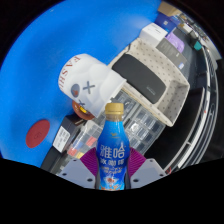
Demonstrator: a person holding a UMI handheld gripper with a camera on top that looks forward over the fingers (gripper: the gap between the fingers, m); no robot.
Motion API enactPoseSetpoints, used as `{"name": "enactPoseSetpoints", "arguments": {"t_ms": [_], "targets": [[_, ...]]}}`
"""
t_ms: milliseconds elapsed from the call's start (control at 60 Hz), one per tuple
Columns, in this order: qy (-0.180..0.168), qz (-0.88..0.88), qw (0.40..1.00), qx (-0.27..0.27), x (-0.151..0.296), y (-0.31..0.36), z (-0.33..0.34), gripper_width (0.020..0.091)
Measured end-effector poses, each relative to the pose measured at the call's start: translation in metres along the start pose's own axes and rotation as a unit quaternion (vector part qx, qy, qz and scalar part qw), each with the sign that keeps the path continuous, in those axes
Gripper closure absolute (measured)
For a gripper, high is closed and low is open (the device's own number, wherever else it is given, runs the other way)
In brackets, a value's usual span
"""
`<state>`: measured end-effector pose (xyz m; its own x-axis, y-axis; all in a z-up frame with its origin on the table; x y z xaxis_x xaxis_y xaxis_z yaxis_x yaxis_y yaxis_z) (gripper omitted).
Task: Pour water
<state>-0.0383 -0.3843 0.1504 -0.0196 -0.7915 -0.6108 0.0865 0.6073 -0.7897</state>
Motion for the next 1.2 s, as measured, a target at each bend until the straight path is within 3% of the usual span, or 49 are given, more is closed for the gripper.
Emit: {"name": "enactPoseSetpoints", "arguments": {"t_ms": [150, 250, 350, 450, 500, 533, 617, 650, 850, 867, 883, 1050, 1200], "targets": [[-0.008, -0.142, 0.990, 0.010, -0.014, -0.008, 0.005, 0.0755], [-0.012, -0.331, 0.943, 0.041, -0.028, -0.012, 0.011, 0.0755], [-0.020, -0.533, 0.844, 0.063, -0.030, -0.020, 0.019, 0.0754], [-0.067, -0.696, 0.709, 0.094, -0.045, -0.025, 0.017, 0.0752], [-0.067, -0.756, 0.644, 0.095, -0.037, -0.019, 0.019, 0.0753], [-0.087, -0.782, 0.607, 0.112, -0.047, -0.011, 0.015, 0.0755], [-0.099, -0.823, 0.547, 0.117, -0.054, 0.009, 0.009, 0.0753], [-0.080, -0.833, 0.537, 0.108, -0.038, 0.011, 0.014, 0.0753], [-0.083, -0.859, 0.491, 0.120, -0.033, 0.069, -0.005, 0.0752], [-0.085, -0.861, 0.489, 0.115, -0.033, 0.071, -0.006, 0.0715], [-0.092, -0.863, 0.485, 0.104, -0.034, 0.070, -0.007, 0.0753], [-0.097, -0.870, 0.474, 0.091, -0.036, 0.075, -0.002, 0.0750], [-0.090, -0.871, 0.474, 0.087, -0.035, 0.074, -0.001, 0.0611]]}}
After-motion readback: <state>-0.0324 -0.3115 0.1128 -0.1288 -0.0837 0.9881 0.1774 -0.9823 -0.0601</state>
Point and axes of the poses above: the point between the fingertips, and its own axes, seen from behind it with the camera up: y to the left, x up, z backward, against the way the camera looks, the point moved 9 cm from there along z, backward, against the way the camera looks, and after that the axes turned 4 degrees about x, right-handed, at the moved point
